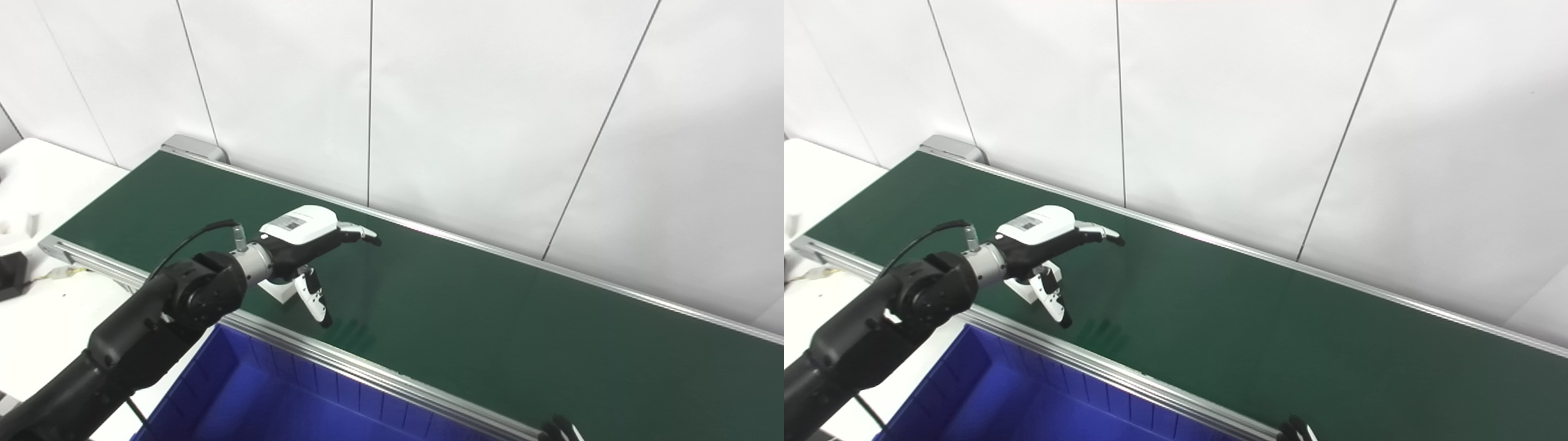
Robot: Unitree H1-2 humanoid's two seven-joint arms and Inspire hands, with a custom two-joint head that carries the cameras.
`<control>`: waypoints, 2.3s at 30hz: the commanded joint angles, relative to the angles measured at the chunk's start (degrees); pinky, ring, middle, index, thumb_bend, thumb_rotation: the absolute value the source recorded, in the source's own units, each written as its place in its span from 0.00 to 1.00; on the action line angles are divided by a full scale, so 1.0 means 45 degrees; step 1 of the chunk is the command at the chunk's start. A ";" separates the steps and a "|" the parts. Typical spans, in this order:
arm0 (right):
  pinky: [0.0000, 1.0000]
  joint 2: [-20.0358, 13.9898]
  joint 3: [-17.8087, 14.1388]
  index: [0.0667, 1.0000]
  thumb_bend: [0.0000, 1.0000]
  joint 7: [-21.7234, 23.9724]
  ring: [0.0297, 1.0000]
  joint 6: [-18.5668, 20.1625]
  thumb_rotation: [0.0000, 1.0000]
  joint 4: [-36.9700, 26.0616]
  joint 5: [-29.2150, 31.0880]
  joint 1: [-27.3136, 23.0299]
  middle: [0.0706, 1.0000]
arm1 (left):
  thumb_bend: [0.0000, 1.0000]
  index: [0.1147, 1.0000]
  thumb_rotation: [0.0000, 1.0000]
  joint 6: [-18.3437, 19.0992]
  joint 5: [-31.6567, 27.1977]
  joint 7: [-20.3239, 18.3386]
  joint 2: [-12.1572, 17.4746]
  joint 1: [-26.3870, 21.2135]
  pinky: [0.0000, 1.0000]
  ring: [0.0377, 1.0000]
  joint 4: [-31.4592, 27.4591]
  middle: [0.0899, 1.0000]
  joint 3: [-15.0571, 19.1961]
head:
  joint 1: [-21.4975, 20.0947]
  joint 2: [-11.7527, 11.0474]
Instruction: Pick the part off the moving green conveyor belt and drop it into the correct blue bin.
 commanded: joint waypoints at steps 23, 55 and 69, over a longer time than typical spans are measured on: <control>0.85 -0.0047 -0.0037 0.93 0.78 0.0128 0.88 -0.0535 0.46 -0.0605 0.0289 0.0109 0.89 | 0.92 0.84 0.00 -0.1575 0.1834 0.0938 0.0844 -0.1498 0.72 0.82 0.3544 0.87 -0.0452 | -0.0020 0.0149; 0.84 0.0236 0.0037 0.94 0.80 0.0043 0.88 -0.0616 0.45 -0.0611 0.0242 0.0140 0.89 | 0.82 0.67 0.00 -0.2297 0.2179 0.3205 -0.0421 -0.2403 0.69 0.72 0.7739 0.71 -0.2620 | -0.0288 0.0205; 0.83 0.0193 0.0003 0.93 0.81 0.0037 0.88 -0.0514 0.45 -0.0725 0.0184 0.0166 0.88 | 0.52 0.40 0.00 -0.2572 0.1161 0.2857 -0.0318 -0.1914 0.67 0.56 0.6540 0.47 -0.2414 | -0.0337 0.0306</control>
